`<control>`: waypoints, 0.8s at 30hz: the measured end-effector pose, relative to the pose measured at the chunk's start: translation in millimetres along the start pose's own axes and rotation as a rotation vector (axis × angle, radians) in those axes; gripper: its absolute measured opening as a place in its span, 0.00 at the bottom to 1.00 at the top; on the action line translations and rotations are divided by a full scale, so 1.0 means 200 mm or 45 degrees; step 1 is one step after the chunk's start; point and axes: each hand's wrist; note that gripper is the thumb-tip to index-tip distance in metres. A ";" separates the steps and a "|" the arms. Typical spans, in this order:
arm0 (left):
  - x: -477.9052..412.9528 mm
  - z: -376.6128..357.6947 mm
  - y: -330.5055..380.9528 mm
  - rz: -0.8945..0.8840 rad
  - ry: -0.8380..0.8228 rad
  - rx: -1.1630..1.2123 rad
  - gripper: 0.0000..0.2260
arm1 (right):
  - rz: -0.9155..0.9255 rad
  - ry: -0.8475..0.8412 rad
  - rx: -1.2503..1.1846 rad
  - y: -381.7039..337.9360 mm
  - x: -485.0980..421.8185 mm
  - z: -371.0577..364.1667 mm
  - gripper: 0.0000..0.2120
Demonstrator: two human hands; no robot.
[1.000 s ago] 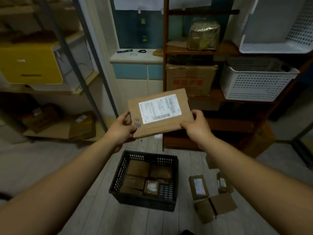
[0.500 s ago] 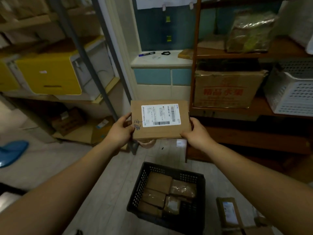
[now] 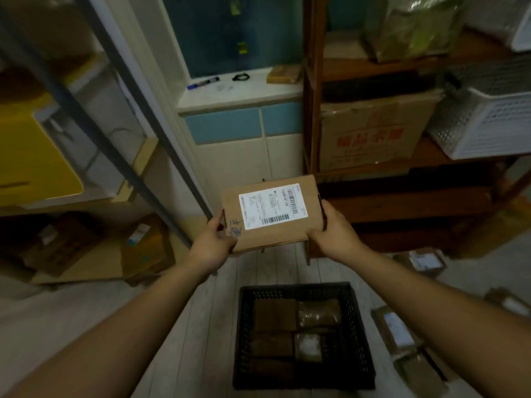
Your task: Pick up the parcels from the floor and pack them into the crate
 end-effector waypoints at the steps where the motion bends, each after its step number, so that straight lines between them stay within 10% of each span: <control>1: -0.05 0.03 -0.04 -0.006 -0.033 -0.025 0.32 | -0.031 0.006 -0.010 -0.01 0.00 -0.07 0.35; 24: -0.60 -0.65 -2.14 0.344 -0.392 -0.224 0.25 | -0.477 -0.299 0.070 1.47 -0.10 -1.59 0.33</control>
Point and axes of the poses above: each hand's wrist, its own x-axis away from the middle knuckle, its own z-axis out of the back of the hand, y = z × x, and after that the axes turned 11 degrees about x, right-handed
